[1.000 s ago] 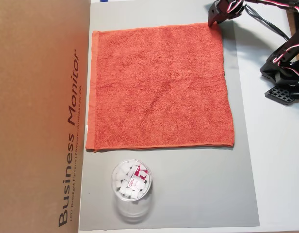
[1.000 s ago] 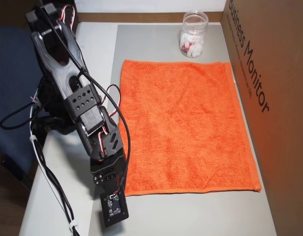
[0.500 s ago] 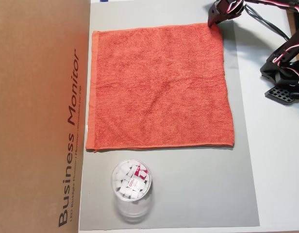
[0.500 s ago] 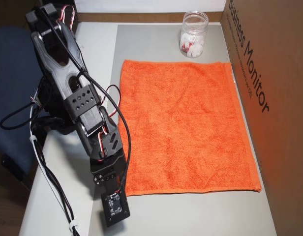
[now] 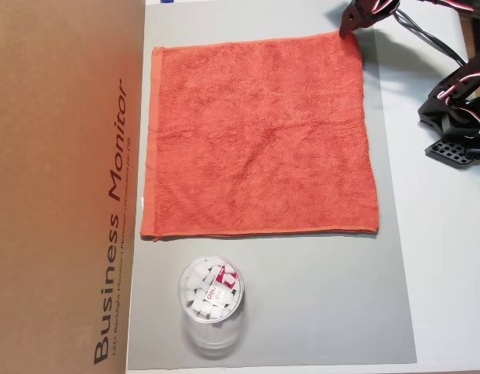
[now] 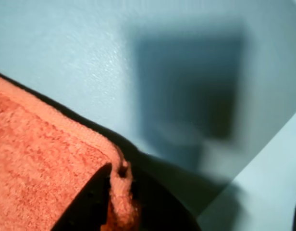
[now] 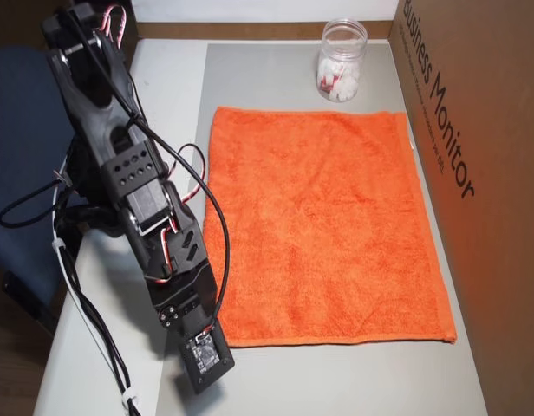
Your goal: Fold the blanket.
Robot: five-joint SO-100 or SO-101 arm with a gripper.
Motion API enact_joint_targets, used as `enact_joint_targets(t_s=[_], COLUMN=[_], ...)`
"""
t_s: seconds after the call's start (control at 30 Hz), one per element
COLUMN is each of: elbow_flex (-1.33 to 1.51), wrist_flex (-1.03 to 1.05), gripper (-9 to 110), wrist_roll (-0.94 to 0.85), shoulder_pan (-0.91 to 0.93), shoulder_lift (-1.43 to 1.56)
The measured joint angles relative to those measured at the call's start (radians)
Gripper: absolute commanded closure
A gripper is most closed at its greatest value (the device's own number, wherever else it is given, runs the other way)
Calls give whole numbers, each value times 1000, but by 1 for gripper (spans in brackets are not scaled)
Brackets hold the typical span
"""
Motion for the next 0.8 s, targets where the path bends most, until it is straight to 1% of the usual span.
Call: enact_joint_targets(t_s=[0.17,0.4,0.63,0.8], elbow_flex=[0,2,17,17], wrist_flex=[2,2,2,2], gripper=[102,102,102,102], wrist_roll=[-49,-66,-150,-155], shoulder_pan=[28,86,178,215], shoulder_lift=[67,143,181,209])
